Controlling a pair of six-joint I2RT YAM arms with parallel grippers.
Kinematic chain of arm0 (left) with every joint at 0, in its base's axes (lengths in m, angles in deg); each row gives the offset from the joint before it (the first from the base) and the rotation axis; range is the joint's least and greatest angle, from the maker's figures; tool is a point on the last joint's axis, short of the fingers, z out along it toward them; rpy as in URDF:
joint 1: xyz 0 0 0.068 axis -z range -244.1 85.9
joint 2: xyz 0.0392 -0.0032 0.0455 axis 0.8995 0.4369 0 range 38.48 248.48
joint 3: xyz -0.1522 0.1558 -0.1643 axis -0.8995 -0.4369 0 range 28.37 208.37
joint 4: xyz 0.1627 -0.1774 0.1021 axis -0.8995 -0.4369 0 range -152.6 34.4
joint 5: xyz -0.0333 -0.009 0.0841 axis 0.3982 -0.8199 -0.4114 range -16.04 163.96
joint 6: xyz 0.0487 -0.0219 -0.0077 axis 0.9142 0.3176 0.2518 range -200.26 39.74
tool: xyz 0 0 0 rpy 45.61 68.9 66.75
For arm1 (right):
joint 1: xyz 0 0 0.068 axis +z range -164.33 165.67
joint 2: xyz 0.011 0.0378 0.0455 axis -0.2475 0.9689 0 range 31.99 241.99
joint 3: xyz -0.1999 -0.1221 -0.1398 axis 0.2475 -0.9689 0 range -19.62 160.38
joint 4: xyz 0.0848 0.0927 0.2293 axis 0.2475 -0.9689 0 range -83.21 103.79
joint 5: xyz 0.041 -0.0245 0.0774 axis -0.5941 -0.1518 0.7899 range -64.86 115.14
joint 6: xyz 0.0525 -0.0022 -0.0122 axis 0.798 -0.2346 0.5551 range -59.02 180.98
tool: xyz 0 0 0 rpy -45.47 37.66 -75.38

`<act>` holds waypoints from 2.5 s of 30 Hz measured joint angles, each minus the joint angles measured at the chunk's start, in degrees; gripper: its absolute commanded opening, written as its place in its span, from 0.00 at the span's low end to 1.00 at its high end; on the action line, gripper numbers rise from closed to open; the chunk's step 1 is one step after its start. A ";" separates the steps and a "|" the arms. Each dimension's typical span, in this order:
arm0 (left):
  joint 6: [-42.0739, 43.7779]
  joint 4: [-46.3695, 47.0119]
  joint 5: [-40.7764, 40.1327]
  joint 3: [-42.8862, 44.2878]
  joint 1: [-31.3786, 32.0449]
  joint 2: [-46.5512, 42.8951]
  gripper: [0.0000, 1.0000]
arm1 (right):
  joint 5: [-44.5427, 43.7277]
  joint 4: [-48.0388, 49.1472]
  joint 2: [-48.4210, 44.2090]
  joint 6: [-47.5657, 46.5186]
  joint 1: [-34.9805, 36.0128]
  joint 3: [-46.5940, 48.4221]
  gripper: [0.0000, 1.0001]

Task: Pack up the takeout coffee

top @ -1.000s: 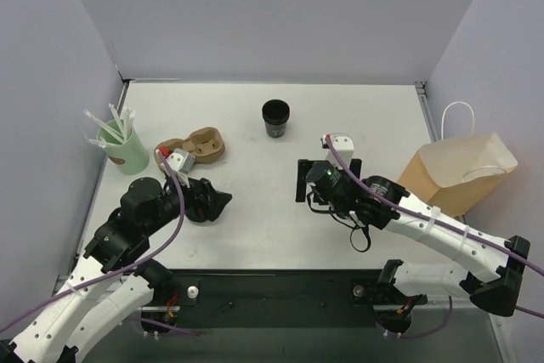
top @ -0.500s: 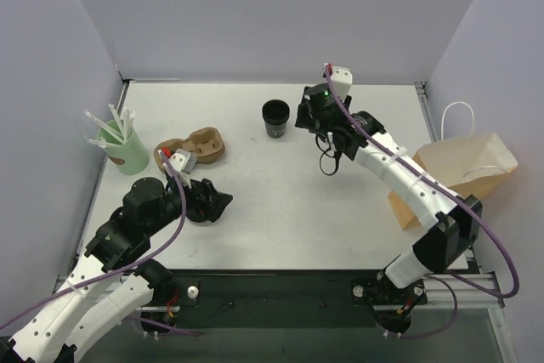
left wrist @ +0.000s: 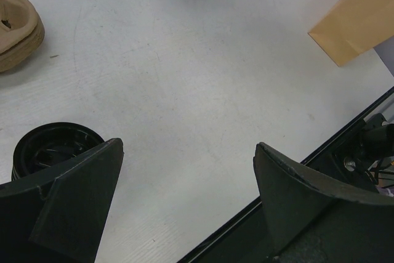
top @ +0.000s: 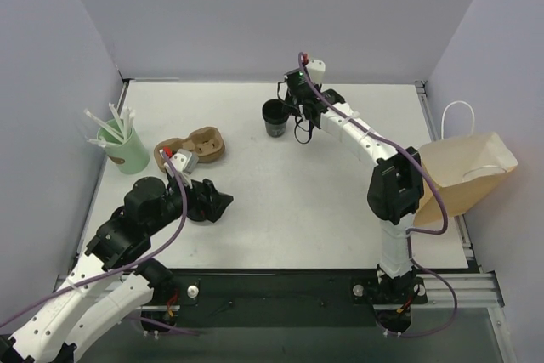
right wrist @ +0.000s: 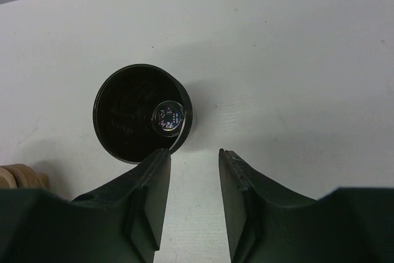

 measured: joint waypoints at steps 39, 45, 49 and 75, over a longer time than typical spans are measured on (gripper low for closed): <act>0.02 -0.02 0.07 0.00 0.22 1.22 0.97 | 6.93 3.43 9.84 2.64 -2.19 5.38 0.00; 0.02 -0.02 0.09 0.00 0.22 1.44 0.97 | 8.87 3.37 9.84 5.29 -2.89 5.73 0.00; 0.02 -0.02 0.11 0.00 0.22 1.49 0.97 | 10.95 4.79 9.79 7.80 -4.11 5.14 0.00; 0.00 -0.02 0.42 0.00 0.22 2.32 0.97 | 12.72 4.57 8.66 5.55 -5.53 6.43 0.27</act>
